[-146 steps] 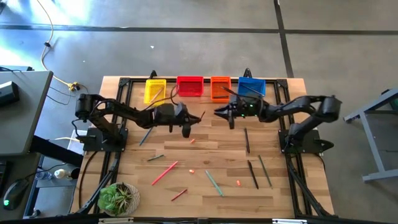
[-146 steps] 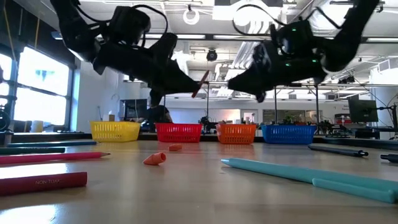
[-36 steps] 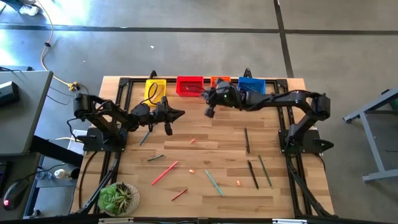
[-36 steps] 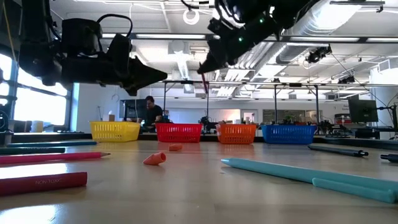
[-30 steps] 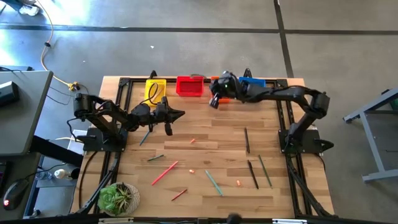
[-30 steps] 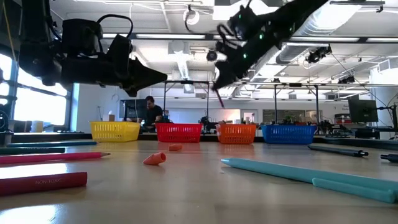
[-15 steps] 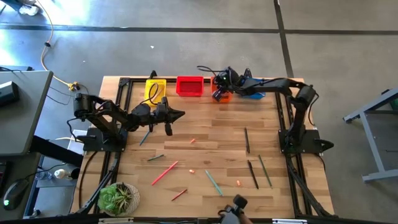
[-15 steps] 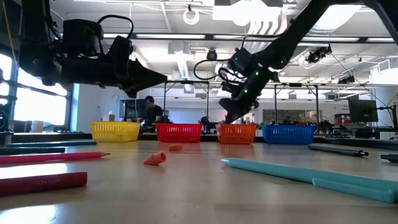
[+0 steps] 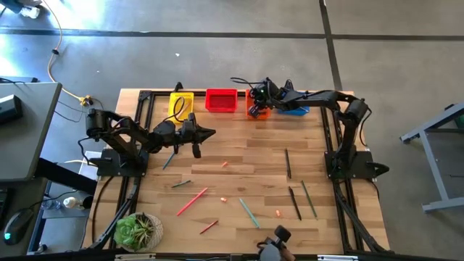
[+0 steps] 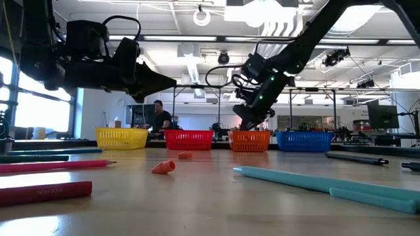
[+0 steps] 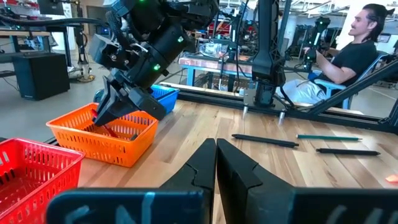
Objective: Sort crayons/erasers/pens/pencils in bins
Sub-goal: Put the top red crayon into the orange basket, then put the blue pencil into the blue basket
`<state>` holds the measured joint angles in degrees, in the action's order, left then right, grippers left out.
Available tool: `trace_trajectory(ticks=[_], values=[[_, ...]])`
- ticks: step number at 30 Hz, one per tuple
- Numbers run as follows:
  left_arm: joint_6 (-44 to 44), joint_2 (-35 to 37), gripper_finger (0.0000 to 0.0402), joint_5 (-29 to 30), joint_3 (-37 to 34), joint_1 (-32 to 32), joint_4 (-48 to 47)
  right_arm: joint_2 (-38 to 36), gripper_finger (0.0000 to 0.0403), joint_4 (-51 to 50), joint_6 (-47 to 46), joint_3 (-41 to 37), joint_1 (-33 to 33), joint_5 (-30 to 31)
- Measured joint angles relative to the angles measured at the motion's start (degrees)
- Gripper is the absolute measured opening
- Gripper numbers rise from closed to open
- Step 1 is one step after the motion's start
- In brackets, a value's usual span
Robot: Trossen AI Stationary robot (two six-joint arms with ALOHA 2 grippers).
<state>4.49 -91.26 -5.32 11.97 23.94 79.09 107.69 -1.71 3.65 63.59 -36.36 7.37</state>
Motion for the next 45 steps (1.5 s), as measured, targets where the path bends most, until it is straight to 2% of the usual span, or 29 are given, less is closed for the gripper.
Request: trace_trajectory(ticks=[5, 13, 16, 21, 26, 31, 39, 45], values=[[0.0, 0.0, 0.0003, 0.0, 0.0, 0.0, 0.0, 0.0, 0.003, 0.0, -1.9, 0.0, -0.2, 1.1], [0.0, 0.0, 0.0003, 0.0, 0.0, 0.0, -0.2, -0.2, 0.01, 0.1, -2.7, 0.0, 0.0, 1.6], [0.3, 0.0, 0.0003, 0.0, 0.0, 0.0, -0.4, -1.2, 0.0112, -0.1, -2.8, 0.8, 0.0, 1.9], [0.4, 0.0, 0.0003, -1.3, 0.0, -0.2, -0.4, -5.3, 0.01, 0.2, -2.5, 1.5, 0.4, 2.7], [0.4, 0.0, 0.0003, -1.8, 0.0, -0.2, -0.4, -10.6, 0.0057, 1.0, -0.8, -0.1, 3.4, 2.9], [0.2, 0.0, 0.0003, -1.8, 0.0, -0.2, -1.1, -15.4, 0.0006, 11.4, 0.3, -8.4, 8.7, 2.7], [-0.2, 0.0, 0.0003, -1.0, 0.0, -0.2, -3.2, -21.6, 0.0005, 38.8, -0.9, -27.4, 14.5, -1.9], [0.4, 0.0, 0.0003, 0.7, 0.3, -0.2, -4.7, -25.4, 0.0002, 46.3, -3.7, -35.9, 17.3, -2.0]])
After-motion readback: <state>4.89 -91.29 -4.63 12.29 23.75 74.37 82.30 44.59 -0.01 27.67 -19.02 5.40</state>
